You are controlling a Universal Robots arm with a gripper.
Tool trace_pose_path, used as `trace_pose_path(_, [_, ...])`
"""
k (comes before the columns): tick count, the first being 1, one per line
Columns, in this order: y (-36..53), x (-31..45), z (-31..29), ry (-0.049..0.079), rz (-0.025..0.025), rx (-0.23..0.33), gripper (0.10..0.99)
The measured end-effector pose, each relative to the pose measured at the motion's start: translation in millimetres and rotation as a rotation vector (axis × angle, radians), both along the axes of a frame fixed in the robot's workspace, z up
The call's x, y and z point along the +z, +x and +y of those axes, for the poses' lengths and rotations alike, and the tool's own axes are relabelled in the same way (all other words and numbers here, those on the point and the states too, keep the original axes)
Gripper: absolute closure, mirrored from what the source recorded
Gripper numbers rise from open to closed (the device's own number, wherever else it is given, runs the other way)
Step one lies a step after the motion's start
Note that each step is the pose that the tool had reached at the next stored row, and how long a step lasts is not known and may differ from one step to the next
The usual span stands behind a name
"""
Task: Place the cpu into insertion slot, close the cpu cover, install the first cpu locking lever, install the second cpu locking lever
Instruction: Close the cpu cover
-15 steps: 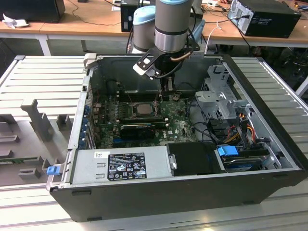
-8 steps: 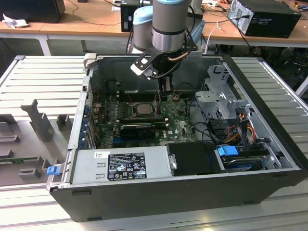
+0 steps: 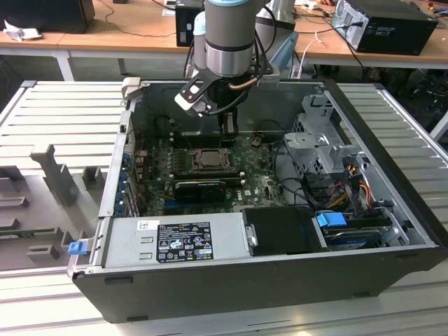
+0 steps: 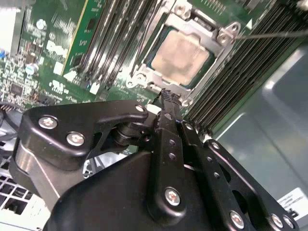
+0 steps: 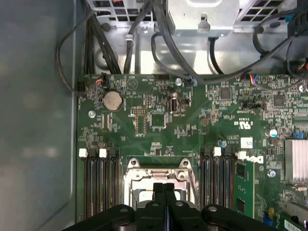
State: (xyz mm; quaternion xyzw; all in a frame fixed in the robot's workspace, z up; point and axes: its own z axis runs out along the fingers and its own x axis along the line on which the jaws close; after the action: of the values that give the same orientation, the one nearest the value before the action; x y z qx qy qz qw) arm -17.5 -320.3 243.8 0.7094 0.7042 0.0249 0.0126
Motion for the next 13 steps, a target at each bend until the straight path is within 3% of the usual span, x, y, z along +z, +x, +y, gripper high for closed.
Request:
trace_pose_path(5, [-12.5, -6.3, 0.0, 0.0, 0.0001, 0.0, 0.98])
trace_pose_path(9, [-17.5, -17.9, 0.0, 0.0, -0.0002, 0.009, 0.98])
trace_pose_path(13, [-24.1, -18.2, 0.0, 0.0, 0.0, 0.011, 0.98])
